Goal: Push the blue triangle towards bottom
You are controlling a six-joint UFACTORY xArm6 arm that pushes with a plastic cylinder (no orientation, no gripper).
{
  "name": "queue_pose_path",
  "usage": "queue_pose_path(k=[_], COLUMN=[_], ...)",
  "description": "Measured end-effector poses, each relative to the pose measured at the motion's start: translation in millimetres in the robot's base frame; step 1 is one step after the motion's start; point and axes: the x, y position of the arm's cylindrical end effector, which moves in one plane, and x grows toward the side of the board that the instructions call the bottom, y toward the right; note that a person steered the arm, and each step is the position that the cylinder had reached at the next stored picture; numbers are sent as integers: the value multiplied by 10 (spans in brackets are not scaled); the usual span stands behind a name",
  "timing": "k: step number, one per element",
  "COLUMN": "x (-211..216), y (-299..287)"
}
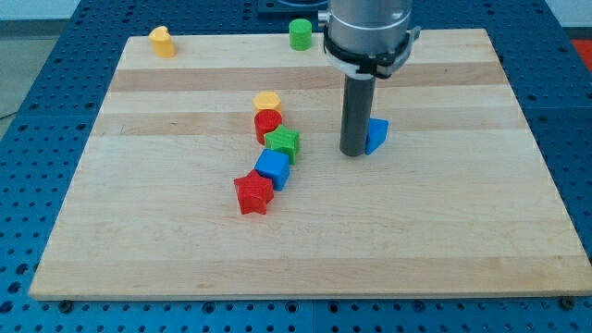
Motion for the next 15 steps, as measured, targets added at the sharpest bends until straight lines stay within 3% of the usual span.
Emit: queue_pose_path(k=[2,3,4,5,6,7,8,9,11,14,15], x=[-568,-398,197,418,70,-154,55,375,513,98,-507], y=[34,365,580,612,599,974,1320,1038,-200,727,727])
